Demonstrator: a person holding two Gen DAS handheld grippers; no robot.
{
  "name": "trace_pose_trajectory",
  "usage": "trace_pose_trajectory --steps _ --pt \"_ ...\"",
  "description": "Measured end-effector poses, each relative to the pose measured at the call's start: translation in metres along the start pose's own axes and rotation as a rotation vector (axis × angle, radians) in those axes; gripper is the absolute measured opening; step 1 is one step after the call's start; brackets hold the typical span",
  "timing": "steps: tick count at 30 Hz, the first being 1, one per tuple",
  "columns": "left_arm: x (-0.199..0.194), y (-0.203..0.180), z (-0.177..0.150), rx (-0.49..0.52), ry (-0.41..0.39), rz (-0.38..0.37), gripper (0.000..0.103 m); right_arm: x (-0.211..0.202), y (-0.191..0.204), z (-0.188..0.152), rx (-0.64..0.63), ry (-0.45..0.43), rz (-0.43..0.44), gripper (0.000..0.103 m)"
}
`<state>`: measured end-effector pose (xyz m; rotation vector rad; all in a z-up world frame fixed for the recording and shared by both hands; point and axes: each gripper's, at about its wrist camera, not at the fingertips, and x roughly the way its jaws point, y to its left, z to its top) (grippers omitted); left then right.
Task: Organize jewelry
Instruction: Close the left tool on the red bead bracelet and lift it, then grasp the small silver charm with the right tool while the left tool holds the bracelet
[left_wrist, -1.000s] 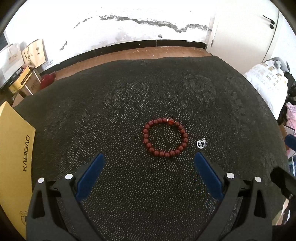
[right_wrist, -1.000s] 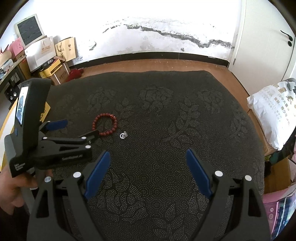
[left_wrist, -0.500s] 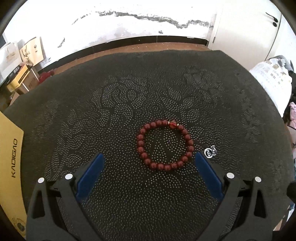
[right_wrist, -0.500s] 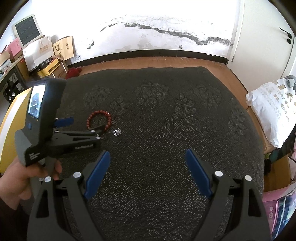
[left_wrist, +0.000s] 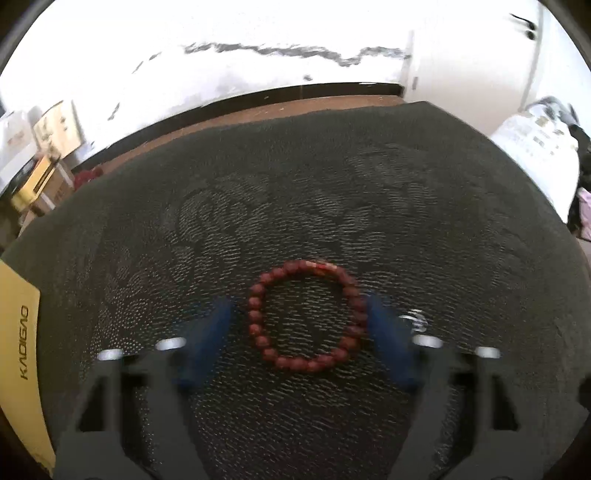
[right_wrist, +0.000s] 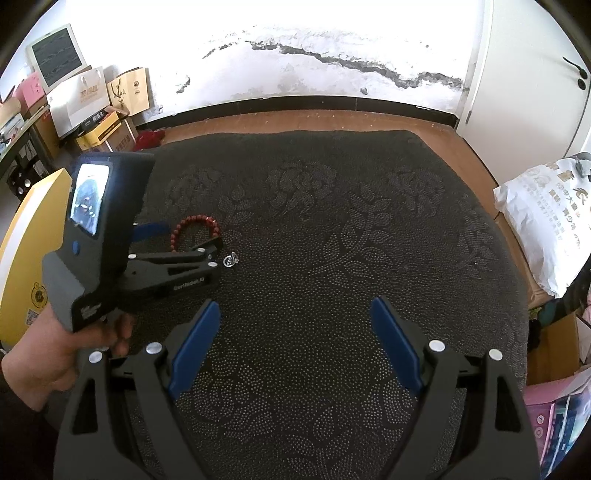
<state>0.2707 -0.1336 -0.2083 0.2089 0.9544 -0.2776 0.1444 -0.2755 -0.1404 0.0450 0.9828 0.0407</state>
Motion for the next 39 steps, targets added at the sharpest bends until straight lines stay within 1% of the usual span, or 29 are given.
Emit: trace_pose_trajectory --steps 1,2,4,7,10,11,12,16,18,22,25,28,31,32,34,36,38,39 --pt "-0.003 -0.002 0.000 0.011 0.000 0.003 0.030 0.000 0.000 0.001 0.004 0.002 0.004 0.081" --pt "-0.003 -0.002 -0.001 0.013 0.002 0.008 0.024 0.001 -0.001 0.001 0.009 0.003 0.007 0.081" --pt "-0.005 0.004 -0.003 0.009 -0.003 0.006 0.016 0.001 0.000 0.002 0.015 0.003 0.010 0.081" --pt "-0.008 0.013 -0.005 -0.021 0.003 -0.039 0.015 0.002 -0.001 0.002 0.016 0.000 0.008 0.081" --pt "-0.013 0.018 -0.008 -0.017 -0.001 -0.024 0.015 0.005 0.001 0.003 0.022 0.005 0.014 0.081" --pt "-0.017 0.020 -0.009 -0.017 -0.005 -0.021 0.013 0.005 0.001 0.004 0.023 0.006 0.018 0.081" --pt "-0.021 0.022 -0.010 -0.019 -0.009 -0.021 0.007 0.007 0.002 0.005 0.023 0.010 0.021 0.081" --pt "-0.045 0.026 -0.009 0.003 -0.045 0.005 0.007 0.018 0.012 0.007 0.007 0.024 0.023 0.081" --pt "-0.053 0.031 -0.010 -0.005 -0.048 -0.006 0.007 0.026 0.018 0.008 -0.004 0.034 0.029 0.081" --pt "-0.071 0.047 -0.015 -0.036 -0.060 -0.023 0.007 0.049 0.029 0.011 -0.021 0.063 0.029 0.081" --pt "-0.087 0.064 -0.019 -0.078 -0.072 -0.031 0.007 0.066 0.033 0.013 -0.020 0.072 0.027 0.081" --pt "-0.096 0.075 -0.021 -0.086 -0.078 -0.035 0.007 0.084 0.037 0.015 -0.018 0.096 0.025 0.081" --pt "-0.100 0.081 -0.025 -0.093 -0.077 -0.034 0.007 0.101 0.046 0.018 -0.043 0.093 -0.003 0.081" --pt "-0.099 0.084 -0.028 -0.097 -0.070 -0.031 0.007 0.103 0.048 0.019 -0.054 0.082 -0.017 0.081" --pt "-0.097 0.089 -0.032 -0.107 -0.058 -0.035 0.007 0.107 0.054 0.021 -0.068 0.063 -0.018 0.081" --pt "-0.095 0.091 -0.035 -0.107 -0.045 -0.037 0.007 0.107 0.056 0.023 -0.068 0.047 -0.012 0.075" --pt "-0.095 0.093 -0.038 -0.109 -0.037 -0.042 0.007 0.106 0.059 0.025 -0.075 0.036 0.001 0.050" --pt "-0.096 0.093 -0.039 -0.108 -0.038 -0.044 0.007 0.105 0.061 0.025 -0.086 0.034 0.003 0.045"
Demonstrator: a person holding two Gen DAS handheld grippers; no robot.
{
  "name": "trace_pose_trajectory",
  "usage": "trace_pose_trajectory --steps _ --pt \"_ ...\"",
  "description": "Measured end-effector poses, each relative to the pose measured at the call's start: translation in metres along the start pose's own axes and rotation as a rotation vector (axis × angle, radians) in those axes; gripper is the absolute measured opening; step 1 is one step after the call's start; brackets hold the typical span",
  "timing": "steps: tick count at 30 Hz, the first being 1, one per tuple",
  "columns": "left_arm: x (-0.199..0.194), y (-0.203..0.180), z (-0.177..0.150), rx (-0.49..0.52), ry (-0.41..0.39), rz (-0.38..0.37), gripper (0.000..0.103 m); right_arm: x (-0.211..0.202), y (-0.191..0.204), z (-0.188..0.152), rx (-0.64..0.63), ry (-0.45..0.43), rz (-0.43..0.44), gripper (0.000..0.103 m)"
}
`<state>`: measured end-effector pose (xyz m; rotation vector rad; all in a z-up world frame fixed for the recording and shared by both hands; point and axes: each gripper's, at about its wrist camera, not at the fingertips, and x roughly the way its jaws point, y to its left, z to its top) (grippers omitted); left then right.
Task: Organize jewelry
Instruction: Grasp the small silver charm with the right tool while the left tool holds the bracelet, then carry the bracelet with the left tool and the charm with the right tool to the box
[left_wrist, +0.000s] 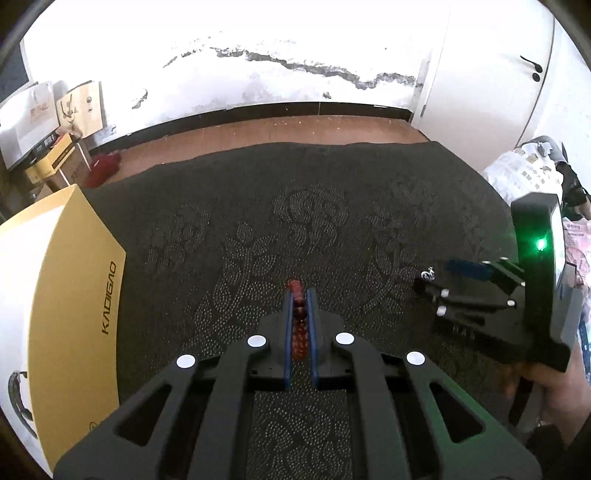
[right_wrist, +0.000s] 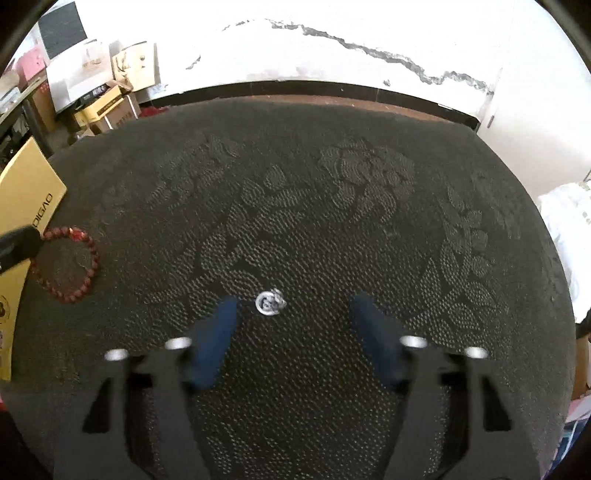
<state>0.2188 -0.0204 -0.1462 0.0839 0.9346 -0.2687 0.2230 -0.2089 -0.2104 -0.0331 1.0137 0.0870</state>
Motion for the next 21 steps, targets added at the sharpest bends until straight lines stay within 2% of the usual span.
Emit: trace_pose_trajectory --steps 3,4,5,12,21 --pt "-0.004 0.003 -0.002 0.003 -0.004 -0.006 0.007 -0.001 0.004 -0.001 -0.016 -0.008 0.008 0.037" --pt "-0.004 0.003 -0.001 0.002 -0.004 -0.006 0.007 -0.001 0.006 -0.001 -0.022 -0.009 0.014 0.030" --pt "-0.004 0.005 -0.002 -0.001 -0.002 -0.008 0.007 -0.001 0.008 -0.001 -0.030 -0.009 0.021 0.016" --pt "-0.005 0.007 -0.003 -0.009 0.001 0.001 0.007 -0.004 0.006 -0.002 -0.018 -0.005 0.023 0.015" --pt "-0.012 0.009 -0.002 -0.003 -0.006 0.016 0.007 -0.037 0.014 0.001 -0.030 -0.029 0.006 0.015"
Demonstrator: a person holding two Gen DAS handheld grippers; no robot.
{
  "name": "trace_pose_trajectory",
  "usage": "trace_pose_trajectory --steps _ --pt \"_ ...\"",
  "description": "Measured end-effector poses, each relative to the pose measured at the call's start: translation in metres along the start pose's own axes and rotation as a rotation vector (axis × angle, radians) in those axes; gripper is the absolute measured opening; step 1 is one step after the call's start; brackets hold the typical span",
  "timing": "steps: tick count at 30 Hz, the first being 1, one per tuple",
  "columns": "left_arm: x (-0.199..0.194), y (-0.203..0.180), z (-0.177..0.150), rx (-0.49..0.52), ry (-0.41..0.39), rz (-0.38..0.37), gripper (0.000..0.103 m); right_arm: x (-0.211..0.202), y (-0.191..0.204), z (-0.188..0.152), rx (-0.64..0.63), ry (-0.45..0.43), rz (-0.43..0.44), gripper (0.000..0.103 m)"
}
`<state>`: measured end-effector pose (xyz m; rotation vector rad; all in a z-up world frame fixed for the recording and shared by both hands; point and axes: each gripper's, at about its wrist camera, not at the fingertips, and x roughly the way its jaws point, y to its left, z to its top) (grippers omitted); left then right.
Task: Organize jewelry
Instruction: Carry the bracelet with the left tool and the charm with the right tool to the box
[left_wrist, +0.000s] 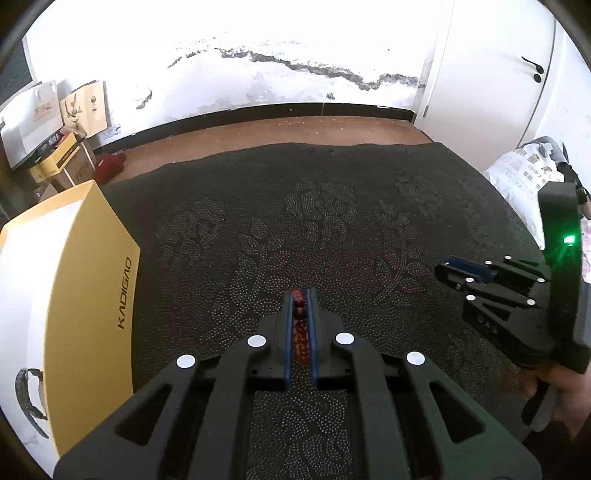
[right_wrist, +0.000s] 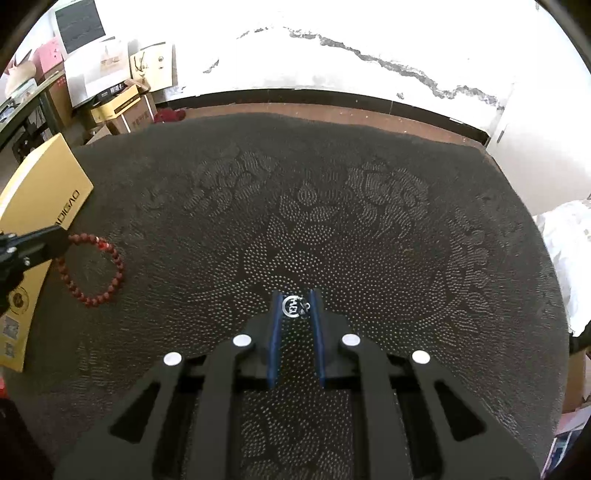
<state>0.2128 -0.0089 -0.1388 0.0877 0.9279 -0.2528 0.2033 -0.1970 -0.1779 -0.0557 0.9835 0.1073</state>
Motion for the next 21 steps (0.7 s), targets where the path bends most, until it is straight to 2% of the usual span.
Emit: trace_pose_trajectory --steps 6,13,17,21 --pt "-0.019 -0.002 0.001 0.006 -0.023 0.011 0.007 -0.042 0.013 0.006 -0.008 -0.029 -0.010 0.015" --pt "-0.061 0.008 -0.004 -0.015 -0.036 0.017 0.007 -0.093 0.037 0.004 -0.021 -0.045 0.011 0.016" --pt "-0.094 0.030 -0.005 -0.063 -0.038 0.017 0.007 -0.128 0.056 0.002 -0.036 -0.065 0.034 0.015" --pt "-0.132 0.050 -0.007 -0.076 -0.053 0.057 0.007 -0.169 0.082 0.000 -0.060 -0.102 0.050 0.015"
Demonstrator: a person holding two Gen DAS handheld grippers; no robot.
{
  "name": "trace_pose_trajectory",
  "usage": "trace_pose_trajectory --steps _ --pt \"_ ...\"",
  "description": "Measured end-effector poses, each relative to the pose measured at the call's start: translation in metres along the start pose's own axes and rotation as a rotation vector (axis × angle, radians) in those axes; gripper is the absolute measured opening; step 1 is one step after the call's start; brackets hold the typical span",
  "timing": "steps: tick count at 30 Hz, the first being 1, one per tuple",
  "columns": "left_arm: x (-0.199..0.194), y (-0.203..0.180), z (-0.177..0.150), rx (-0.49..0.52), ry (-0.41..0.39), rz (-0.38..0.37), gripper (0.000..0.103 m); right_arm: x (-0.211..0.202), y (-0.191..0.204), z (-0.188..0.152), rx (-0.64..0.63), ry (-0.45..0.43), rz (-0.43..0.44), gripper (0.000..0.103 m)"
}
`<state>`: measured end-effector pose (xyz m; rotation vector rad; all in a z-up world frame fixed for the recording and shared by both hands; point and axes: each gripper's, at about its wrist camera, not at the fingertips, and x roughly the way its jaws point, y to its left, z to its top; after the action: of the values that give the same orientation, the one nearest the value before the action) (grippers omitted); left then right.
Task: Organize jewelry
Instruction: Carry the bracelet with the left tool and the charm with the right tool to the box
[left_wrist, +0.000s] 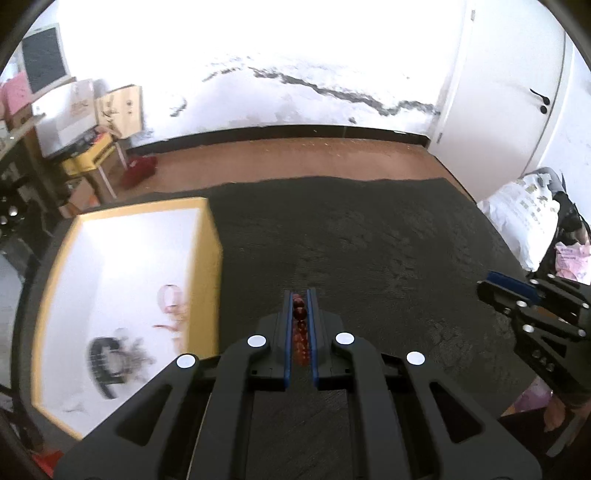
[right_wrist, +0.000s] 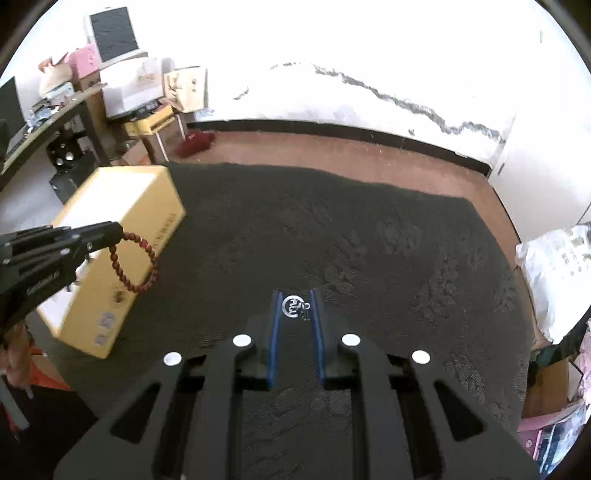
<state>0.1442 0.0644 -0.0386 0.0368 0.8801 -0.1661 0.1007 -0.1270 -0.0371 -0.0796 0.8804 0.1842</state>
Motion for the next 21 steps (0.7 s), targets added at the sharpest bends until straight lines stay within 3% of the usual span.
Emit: trace_pose_trajectory --steps 10,21 --pt "-0.081 0.075 -0.004 -0.067 -0.023 0.119 0.007 -0.060 0.087 0.018 -0.085 -0.032 0.081 0.015" --pt "-0.099 0.141 -0.016 -0.118 -0.018 0.204 0.007 -0.058 0.192 0.058 -0.185 -0.012 0.176 0.016"
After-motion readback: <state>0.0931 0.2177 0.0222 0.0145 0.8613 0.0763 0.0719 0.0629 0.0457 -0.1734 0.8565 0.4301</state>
